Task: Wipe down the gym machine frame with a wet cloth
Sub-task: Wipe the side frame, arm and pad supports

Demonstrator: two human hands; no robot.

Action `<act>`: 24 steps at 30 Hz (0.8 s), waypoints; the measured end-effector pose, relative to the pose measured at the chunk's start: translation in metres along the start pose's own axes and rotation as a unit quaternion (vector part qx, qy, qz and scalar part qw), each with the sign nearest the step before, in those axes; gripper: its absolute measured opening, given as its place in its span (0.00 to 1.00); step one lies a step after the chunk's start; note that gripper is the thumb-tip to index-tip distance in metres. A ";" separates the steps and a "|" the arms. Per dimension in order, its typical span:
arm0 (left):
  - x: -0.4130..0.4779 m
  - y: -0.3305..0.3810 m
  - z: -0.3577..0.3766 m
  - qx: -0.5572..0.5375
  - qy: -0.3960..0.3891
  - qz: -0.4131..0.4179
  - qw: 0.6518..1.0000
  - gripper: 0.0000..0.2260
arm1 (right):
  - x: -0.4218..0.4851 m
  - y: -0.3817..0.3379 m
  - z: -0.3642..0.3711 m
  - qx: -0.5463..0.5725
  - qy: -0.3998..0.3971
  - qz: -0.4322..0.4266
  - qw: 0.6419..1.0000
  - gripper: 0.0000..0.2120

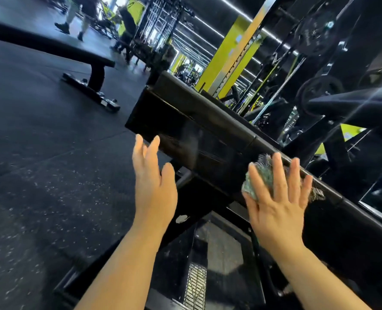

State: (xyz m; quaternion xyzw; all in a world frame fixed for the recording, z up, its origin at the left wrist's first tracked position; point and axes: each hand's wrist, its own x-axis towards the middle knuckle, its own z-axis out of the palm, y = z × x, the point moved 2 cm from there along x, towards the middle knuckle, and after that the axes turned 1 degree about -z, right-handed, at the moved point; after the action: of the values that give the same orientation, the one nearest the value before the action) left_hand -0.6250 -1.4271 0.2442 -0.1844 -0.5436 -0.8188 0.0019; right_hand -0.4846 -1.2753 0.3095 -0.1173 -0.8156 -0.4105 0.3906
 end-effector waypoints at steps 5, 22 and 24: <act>0.003 0.005 -0.006 -0.093 0.035 -0.019 0.995 0.23 | 0.077 -0.091 0.009 0.032 0.032 -0.092 0.995 0.26; 0.008 0.006 -0.011 -0.020 0.000 -0.013 1.000 0.22 | 0.044 -0.050 0.002 -0.006 -0.005 -0.191 0.982 0.32; 0.010 0.005 -0.013 -0.034 0.019 -0.017 0.999 0.23 | 0.080 -0.089 0.005 0.030 0.022 -0.189 0.981 0.28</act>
State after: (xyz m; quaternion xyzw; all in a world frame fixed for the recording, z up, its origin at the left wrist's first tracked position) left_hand -0.6372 -1.4385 0.2475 -0.1598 -0.5182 -0.8402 -0.0082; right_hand -0.5866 -1.3380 0.3151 0.0597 -0.8262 -0.4548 0.3271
